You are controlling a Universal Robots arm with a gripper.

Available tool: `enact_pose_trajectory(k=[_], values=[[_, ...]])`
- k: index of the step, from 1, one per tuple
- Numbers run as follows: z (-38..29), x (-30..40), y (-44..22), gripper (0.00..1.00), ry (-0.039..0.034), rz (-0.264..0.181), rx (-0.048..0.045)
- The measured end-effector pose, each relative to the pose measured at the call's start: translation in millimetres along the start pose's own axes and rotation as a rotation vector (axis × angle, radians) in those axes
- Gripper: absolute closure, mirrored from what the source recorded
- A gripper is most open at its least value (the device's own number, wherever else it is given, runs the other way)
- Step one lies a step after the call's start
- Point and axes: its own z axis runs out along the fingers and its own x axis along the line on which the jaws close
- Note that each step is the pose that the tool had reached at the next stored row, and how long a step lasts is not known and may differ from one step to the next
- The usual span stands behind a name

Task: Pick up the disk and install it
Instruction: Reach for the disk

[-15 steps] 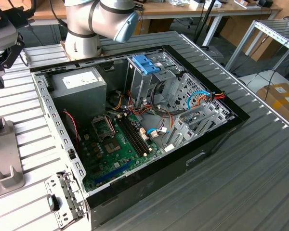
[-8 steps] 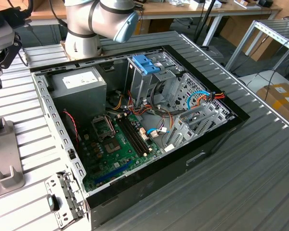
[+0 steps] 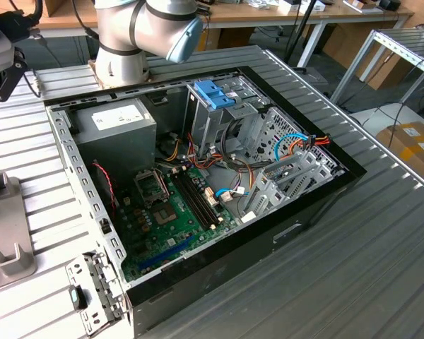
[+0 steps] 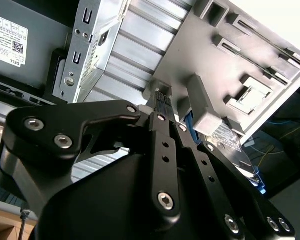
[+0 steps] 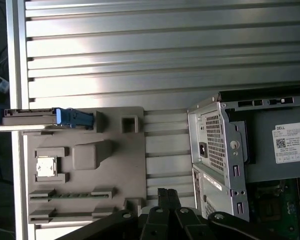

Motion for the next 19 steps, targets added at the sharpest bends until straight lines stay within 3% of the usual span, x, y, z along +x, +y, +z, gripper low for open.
enact_pose_trajectory(k=[12, 16, 19], values=[[-0.2, 7.7, -0.6, 0.9, 0.0, 0.0, 0.0], [-0.5, 17.7, -1.3, 0.9, 0.0, 0.0, 0.0], [-0.6, 20.1, -1.5, 0.9, 0.0, 0.0, 0.0]])
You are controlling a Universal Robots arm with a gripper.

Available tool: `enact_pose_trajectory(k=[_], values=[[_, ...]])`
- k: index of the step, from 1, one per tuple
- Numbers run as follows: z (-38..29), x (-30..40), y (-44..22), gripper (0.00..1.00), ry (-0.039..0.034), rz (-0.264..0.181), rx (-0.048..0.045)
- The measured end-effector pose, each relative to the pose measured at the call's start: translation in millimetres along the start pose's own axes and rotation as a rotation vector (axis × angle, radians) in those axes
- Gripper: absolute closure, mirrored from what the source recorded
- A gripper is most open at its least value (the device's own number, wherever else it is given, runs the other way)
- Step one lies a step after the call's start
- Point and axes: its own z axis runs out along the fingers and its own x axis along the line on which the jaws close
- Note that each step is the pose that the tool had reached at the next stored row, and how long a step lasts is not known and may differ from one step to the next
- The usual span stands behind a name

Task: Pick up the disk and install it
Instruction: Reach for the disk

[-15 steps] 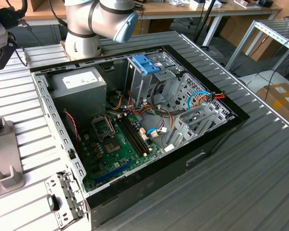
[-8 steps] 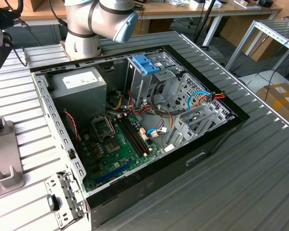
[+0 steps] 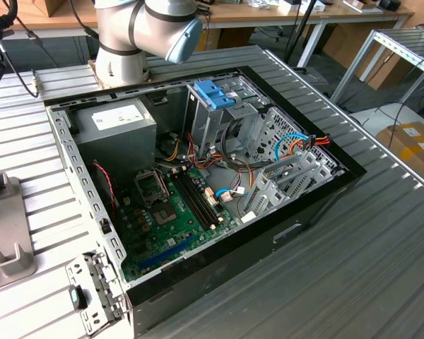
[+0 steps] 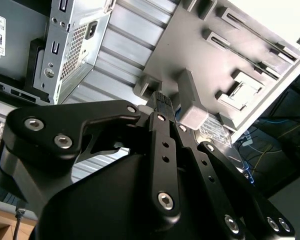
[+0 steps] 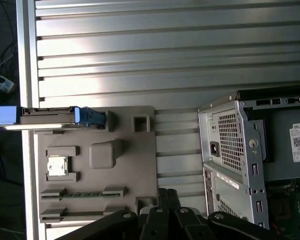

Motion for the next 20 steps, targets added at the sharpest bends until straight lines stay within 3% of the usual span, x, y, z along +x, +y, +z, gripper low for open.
enact_pose_trajectory(k=[20], values=[[-0.2, 8.1, -0.6, 0.9, 0.0, 0.0, 0.0]])
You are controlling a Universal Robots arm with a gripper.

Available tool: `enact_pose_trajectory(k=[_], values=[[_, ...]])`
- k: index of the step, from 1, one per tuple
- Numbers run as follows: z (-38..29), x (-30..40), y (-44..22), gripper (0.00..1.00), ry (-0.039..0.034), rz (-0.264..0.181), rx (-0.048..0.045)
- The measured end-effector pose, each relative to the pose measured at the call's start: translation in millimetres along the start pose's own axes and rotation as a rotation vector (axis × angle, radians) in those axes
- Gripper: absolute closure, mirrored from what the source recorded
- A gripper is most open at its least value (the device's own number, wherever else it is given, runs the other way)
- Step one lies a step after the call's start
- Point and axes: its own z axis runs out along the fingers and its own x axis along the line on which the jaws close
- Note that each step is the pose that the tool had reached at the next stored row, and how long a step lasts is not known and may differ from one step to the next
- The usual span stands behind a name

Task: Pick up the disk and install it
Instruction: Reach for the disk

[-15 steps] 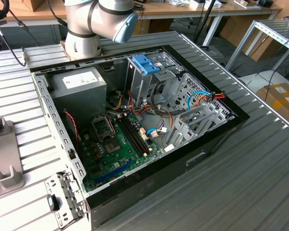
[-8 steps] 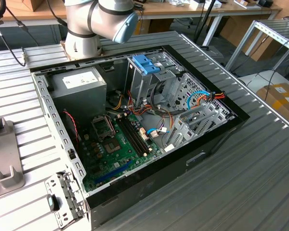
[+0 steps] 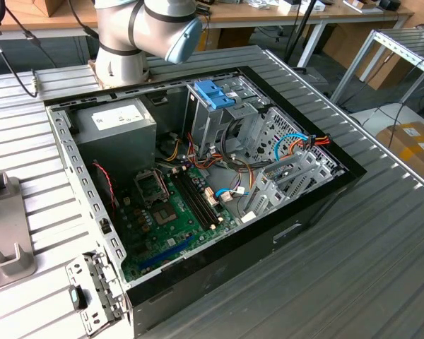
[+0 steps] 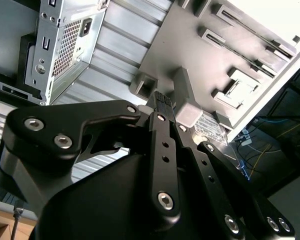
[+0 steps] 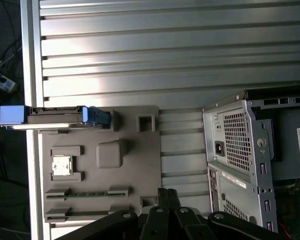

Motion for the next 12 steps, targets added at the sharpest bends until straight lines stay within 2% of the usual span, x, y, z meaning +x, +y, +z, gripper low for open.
enact_pose_trajectory(k=[12], values=[[-0.1, 4.3, -0.3, 0.9, 0.0, 0.0, 0.0]])
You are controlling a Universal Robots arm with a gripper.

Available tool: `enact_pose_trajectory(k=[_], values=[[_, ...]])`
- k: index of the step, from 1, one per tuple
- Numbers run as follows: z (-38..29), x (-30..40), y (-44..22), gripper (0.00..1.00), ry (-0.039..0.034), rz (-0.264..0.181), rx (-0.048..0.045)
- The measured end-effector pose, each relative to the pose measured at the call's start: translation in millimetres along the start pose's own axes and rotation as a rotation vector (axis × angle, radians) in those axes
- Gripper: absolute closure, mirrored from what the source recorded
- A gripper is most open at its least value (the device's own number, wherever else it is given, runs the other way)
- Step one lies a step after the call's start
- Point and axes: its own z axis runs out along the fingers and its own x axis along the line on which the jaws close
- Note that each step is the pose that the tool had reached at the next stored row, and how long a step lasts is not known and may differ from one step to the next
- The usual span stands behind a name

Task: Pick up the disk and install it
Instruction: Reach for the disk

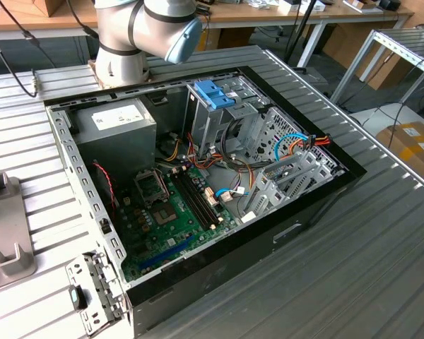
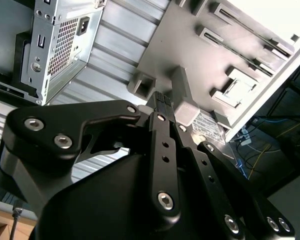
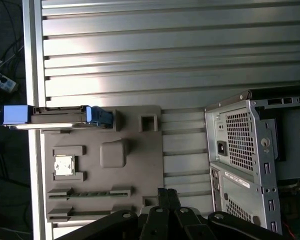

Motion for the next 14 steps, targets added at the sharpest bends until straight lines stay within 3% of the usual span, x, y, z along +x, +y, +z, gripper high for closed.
enact_pose_trajectory(k=[14], values=[[-0.2, 6.3, -0.5, 0.9, 0.0, 0.0, 0.0]])
